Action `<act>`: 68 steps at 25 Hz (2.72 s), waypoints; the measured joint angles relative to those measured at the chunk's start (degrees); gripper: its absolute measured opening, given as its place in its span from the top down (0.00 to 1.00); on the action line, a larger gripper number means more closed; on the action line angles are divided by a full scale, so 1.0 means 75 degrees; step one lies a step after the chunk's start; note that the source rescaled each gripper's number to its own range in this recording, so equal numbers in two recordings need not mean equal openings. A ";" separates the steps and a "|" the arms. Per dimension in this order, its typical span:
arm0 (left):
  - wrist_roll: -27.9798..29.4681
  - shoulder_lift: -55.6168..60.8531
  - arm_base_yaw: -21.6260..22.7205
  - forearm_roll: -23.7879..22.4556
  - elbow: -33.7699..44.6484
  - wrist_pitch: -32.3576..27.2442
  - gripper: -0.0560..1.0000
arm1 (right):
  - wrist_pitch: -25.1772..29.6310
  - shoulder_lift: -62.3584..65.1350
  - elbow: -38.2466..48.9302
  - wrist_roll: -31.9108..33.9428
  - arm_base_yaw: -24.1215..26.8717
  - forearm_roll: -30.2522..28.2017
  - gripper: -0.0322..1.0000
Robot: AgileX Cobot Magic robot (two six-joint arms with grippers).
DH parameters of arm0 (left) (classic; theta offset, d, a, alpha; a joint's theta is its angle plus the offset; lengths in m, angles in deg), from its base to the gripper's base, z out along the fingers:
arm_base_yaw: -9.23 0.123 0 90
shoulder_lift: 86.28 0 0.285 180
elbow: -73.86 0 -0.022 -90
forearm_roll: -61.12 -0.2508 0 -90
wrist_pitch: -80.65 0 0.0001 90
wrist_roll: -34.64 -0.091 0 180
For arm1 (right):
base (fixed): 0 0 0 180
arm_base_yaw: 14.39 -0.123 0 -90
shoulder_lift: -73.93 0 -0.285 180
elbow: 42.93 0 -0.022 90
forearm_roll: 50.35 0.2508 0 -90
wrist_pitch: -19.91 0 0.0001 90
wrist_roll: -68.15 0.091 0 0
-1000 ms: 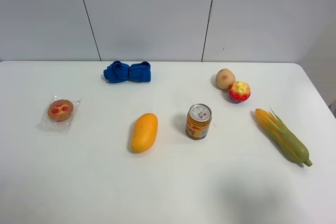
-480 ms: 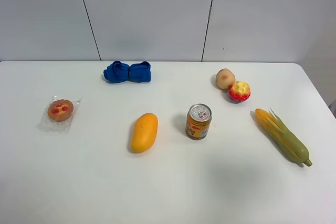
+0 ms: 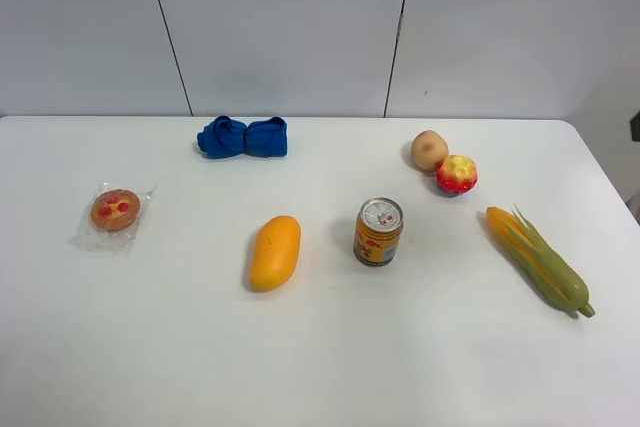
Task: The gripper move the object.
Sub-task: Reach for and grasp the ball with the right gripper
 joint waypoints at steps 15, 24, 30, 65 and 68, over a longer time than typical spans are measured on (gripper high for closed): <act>0.0000 0.0000 0.0000 0.0000 0.0000 0.0000 0.00 | -0.1568 -0.3888 -0.0939 -0.2264 0.0000 0.0944 0.00; 0.0000 0.0000 0.0000 0.0000 0.0000 0.0000 0.00 | -0.2712 -0.5317 -0.0948 -0.2947 0.0000 0.1789 0.00; 0.0000 0.0000 0.0000 0.0000 0.0000 0.0000 0.00 | -0.3485 -0.5819 -0.0948 -0.3120 0.0000 0.1814 0.00; 0.0000 0.0000 0.0000 0.0000 0.0000 0.0000 0.00 | -0.5601 -0.6834 -0.0950 -0.3307 -0.0622 0.2280 0.00; 0.0000 0.0000 0.0000 0.0000 0.0000 0.0000 0.00 | -0.5693 -0.6834 -0.0950 -0.3307 -0.0622 0.2555 0.00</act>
